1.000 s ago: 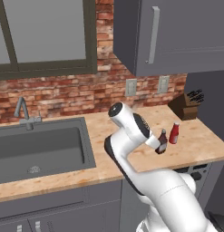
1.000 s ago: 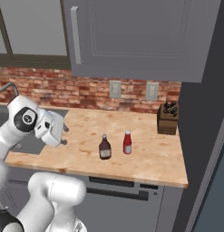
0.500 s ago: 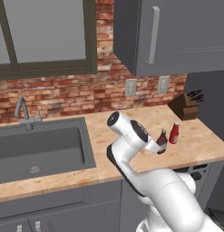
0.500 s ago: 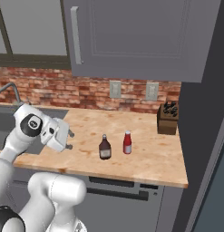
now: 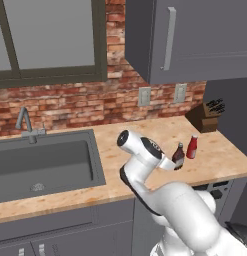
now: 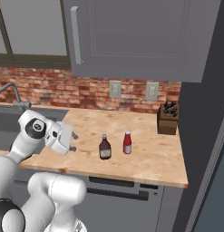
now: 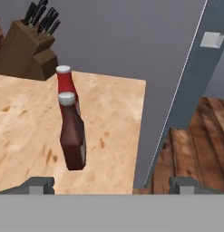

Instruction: Place the ketchup and ketchup from the counter to the top shelf of the fridge. If the existing items in the fridge are on the top shelf, move them to other shelves.

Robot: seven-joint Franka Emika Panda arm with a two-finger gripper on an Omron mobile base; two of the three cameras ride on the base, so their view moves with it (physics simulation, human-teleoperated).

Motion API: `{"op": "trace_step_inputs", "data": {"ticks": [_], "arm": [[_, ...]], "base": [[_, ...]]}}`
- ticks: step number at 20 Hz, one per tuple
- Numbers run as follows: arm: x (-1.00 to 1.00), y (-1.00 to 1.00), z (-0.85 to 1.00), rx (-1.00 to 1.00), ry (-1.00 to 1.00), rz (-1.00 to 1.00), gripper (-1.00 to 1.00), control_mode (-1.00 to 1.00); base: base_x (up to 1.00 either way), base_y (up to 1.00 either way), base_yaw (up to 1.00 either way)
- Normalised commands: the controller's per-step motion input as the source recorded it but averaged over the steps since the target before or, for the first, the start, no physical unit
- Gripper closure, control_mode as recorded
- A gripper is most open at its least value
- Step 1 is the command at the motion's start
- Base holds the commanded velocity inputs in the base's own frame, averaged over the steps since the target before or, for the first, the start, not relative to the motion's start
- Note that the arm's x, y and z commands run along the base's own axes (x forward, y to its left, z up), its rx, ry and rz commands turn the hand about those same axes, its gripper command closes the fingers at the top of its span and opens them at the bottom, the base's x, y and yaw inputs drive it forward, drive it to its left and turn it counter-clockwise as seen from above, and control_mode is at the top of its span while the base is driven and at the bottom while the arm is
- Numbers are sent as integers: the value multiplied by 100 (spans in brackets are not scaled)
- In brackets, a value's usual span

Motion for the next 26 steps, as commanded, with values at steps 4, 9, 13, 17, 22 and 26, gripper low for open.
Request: {"op": "trace_step_inputs", "data": {"ticks": [4, 9, 13, 17, 22, 26], "arm": [[25, -23, 0, -4, 12, -7, -100, -100], [16, -37, -2, -5, 17, -7, -100, -100], [24, -14, -11, -5, 8, -1, -100, -100], [23, 0, -18, -4, 3, 0, -100, -100], [9, 0, -29, -4, 0, 0, -100, -100], [10, -5, -18, -1, 0, 0, -100, -100]], "base": [[0, 0, 0], [0, 0, 0], [0, 0, 0], [0, 0, 0], [0, 0, 0], [0, 0, 0]]}}
